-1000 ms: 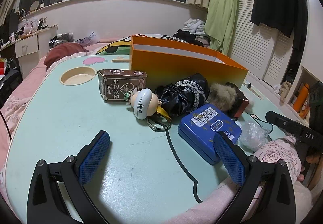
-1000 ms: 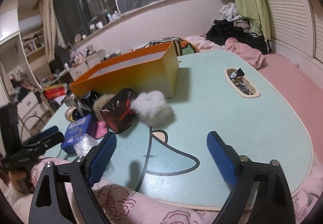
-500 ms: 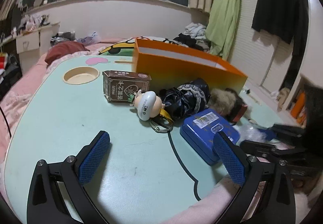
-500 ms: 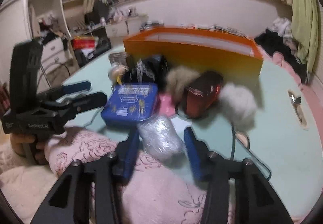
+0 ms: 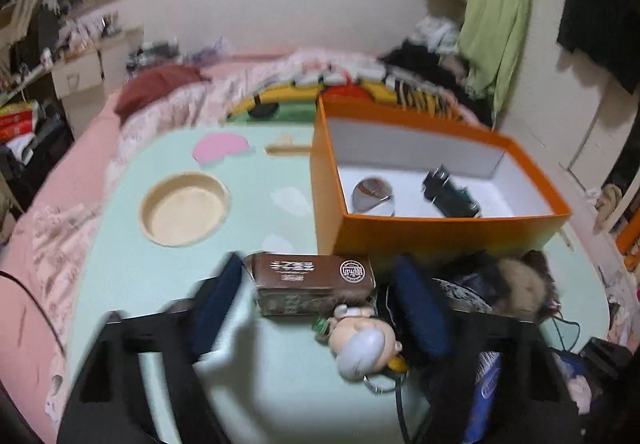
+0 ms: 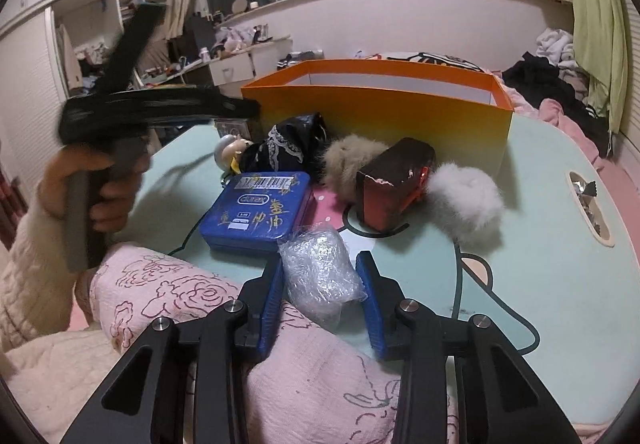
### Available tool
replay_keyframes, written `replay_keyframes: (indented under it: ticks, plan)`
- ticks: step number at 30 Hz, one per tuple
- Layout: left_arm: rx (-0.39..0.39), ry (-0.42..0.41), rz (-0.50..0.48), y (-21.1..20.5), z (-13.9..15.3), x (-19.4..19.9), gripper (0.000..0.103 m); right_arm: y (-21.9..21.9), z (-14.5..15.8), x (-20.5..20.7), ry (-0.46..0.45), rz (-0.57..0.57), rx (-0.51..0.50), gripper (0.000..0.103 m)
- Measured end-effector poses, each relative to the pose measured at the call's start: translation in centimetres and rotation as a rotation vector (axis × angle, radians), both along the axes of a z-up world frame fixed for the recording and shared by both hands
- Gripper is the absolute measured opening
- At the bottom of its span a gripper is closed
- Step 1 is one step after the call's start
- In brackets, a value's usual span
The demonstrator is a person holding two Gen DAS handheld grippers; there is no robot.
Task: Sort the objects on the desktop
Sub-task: 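Drop the plastic bag into the box with the right gripper while the left drops the card box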
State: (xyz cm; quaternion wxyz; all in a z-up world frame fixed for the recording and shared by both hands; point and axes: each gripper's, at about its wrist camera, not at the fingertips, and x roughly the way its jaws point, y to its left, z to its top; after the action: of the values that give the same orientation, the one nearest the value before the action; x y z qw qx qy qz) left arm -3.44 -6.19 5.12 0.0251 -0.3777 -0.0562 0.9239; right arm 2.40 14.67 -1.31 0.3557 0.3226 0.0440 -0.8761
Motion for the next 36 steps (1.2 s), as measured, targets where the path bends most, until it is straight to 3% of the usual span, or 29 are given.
replay_keyframes:
  ticks: [3,10,16,21,24,25,27,29,30,32,36]
  plan:
    - [0.053,0.026,0.001,-0.2,-0.1,0.6,0.058,0.1,0.0,0.0,0.000,0.000,-0.001,0.035]
    - [0.146,0.275,0.063,-2.9,2.4,6.2,0.058,1.3,0.7,0.5,0.043,-0.045,-0.037,0.035]
    - [0.160,0.351,-0.023,-1.4,5.8,7.7,0.058,2.4,4.3,-1.7,0.082,-0.088,-0.110,0.035]
    - [0.125,0.340,-0.092,2.4,8.4,4.8,0.058,2.1,9.7,-7.6,0.157,-0.220,-0.168,0.035]
    - [0.110,0.307,-0.097,4.8,8.9,1.5,0.059,0.9,10.8,-10.5,0.195,-0.303,-0.136,0.038]
    - [0.093,0.291,-0.097,5.4,8.6,0.9,0.060,0.6,10.5,-11.4,0.187,-0.317,-0.118,0.056]
    - [0.026,0.183,-0.065,6.4,6.5,-1.2,0.077,-0.2,8.8,-13.3,0.149,-0.340,-0.047,0.084]
    - [-0.015,0.084,-0.028,6.5,4.4,-2.3,0.081,-0.9,6.3,-14.4,0.110,-0.347,0.039,0.084]
    - [-0.095,0.126,-0.030,7.1,3.9,-1.9,0.082,-0.8,5.6,-14.3,0.103,-0.347,0.055,0.085]
    - [-0.161,0.135,-0.035,7.7,3.5,-1.5,0.082,-0.1,4.7,-14.7,0.062,-0.341,0.014,0.085]
    - [-0.040,0.132,-0.054,6.5,4.1,-1.1,0.082,1.2,4.9,-14.7,0.055,-0.373,-0.021,0.085]
